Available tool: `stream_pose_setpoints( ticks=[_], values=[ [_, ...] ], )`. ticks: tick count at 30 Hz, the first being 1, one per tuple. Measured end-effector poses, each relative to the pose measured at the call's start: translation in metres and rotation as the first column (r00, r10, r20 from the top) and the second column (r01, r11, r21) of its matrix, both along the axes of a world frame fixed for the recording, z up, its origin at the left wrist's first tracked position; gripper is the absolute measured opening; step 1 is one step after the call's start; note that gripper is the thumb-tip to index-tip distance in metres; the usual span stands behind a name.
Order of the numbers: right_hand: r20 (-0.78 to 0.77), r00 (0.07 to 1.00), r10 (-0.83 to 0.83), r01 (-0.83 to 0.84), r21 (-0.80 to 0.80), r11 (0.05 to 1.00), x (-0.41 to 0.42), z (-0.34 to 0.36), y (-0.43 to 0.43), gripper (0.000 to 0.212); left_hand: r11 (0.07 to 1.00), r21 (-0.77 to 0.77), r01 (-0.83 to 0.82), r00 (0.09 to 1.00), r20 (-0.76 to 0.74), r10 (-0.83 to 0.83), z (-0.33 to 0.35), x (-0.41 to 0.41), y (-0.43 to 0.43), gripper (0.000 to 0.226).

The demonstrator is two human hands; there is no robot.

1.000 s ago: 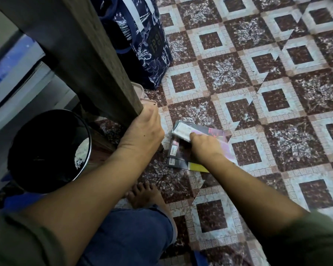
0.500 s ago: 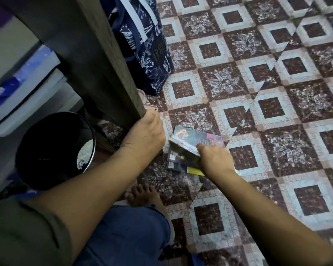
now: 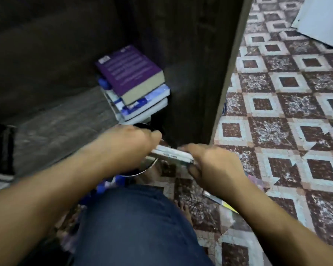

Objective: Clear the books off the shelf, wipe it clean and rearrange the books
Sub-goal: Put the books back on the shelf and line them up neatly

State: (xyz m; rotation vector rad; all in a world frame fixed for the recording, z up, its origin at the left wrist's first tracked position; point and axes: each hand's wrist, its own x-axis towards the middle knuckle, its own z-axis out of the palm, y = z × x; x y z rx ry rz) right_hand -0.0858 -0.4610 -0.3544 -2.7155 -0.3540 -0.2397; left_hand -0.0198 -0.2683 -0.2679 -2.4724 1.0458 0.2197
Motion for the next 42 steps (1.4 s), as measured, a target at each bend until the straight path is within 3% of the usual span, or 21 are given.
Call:
stream_pose_setpoints(
  ticks=[3, 6, 10, 12, 14, 17, 19, 22, 25, 28, 32, 34, 36, 39, 42],
  values=[
    [0.293, 0.956, 0.004, -0.019, 0.051, 0.999, 0.037, 0.036, 0.021, 0.036, 0.978, -0.210, -0.010, 0.976, 0.212, 0.056, 0.042, 0.009, 0.044, 0.031],
    [0.554, 0.832, -0.043, 0.004, 0.071, 0.997, 0.074, 0.081, 0.042, 0.034, 0.884, -0.465, -0.043, 0.925, 0.316, 0.212, 0.075, 0.015, 0.073, 0.015],
    [0.695, 0.709, -0.116, -0.085, 0.248, 0.965, 0.117, 0.110, 0.042, 0.023, 0.723, -0.687, -0.069, 0.851, 0.338, 0.402, 0.089, 0.043, 0.095, 0.023],
    [0.769, 0.634, -0.079, -0.206, 0.266, 0.942, 0.128, 0.113, 0.042, 0.012, 0.669, -0.739, -0.078, 0.848, 0.304, 0.434, 0.084, 0.060, 0.101, 0.029],
    [0.869, 0.493, -0.042, -0.195, 0.158, 0.968, 0.133, 0.109, 0.052, 0.007, 0.651, -0.750, -0.116, 0.818, 0.300, 0.491, 0.077, 0.082, 0.100, 0.031],
    [0.908, 0.418, -0.019, -0.118, 0.076, 0.990, 0.146, 0.098, 0.076, 0.015, 0.738, -0.654, -0.168, 0.785, 0.364, 0.501, 0.067, 0.112, 0.086, 0.038],
    [0.873, 0.484, 0.053, -0.091, -0.010, 0.996, 0.159, 0.081, 0.091, 0.012, 0.811, -0.528, -0.253, 0.813, 0.338, 0.473, 0.055, 0.128, 0.079, 0.040],
    [0.677, 0.724, 0.132, -0.108, -0.078, 0.991, 0.168, 0.046, 0.114, 0.018, 0.873, -0.276, -0.403, 0.862, 0.205, 0.463, 0.025, 0.138, 0.078, 0.044],
    [0.459, 0.885, 0.080, -0.140, 0.100, 0.985, 0.168, 0.025, 0.121, 0.014, 0.839, -0.299, -0.455, 0.871, 0.045, 0.488, 0.003, 0.137, 0.086, 0.059],
    [0.402, 0.910, 0.103, -0.190, 0.183, 0.965, 0.167, 0.021, 0.110, 0.027, 0.809, -0.366, -0.460, 0.870, -0.004, 0.493, -0.003, 0.137, 0.089, 0.062],
    [0.465, 0.882, 0.082, -0.228, 0.267, 0.936, 0.130, 0.002, 0.080, 0.038, 0.802, -0.333, -0.496, 0.850, 0.002, 0.526, 0.005, 0.124, 0.081, 0.058],
    [0.465, 0.884, 0.045, -0.191, 0.272, 0.943, 0.094, -0.026, 0.054, 0.029, 0.815, -0.481, -0.323, 0.896, 0.121, 0.426, 0.011, 0.105, 0.068, 0.046],
    [0.379, 0.926, 0.009, -0.109, 0.242, 0.964, 0.056, -0.071, 0.021, 0.022, 0.805, -0.592, -0.041, 0.934, 0.264, 0.242, 0.013, 0.079, 0.047, 0.038],
    [0.028, 0.999, -0.031, 0.027, 0.142, 0.990, 0.002, -0.142, -0.026, 0.014, 0.779, -0.564, 0.274, 0.937, 0.339, -0.083, 0.005, 0.039, 0.003, 0.027],
    [-0.370, 0.922, -0.117, 0.111, -0.038, 0.993, -0.034, -0.192, -0.059, 0.020, 0.734, -0.421, 0.532, 0.841, 0.363, -0.401, -0.019, 0.018, -0.048, 0.020]
  ],
)
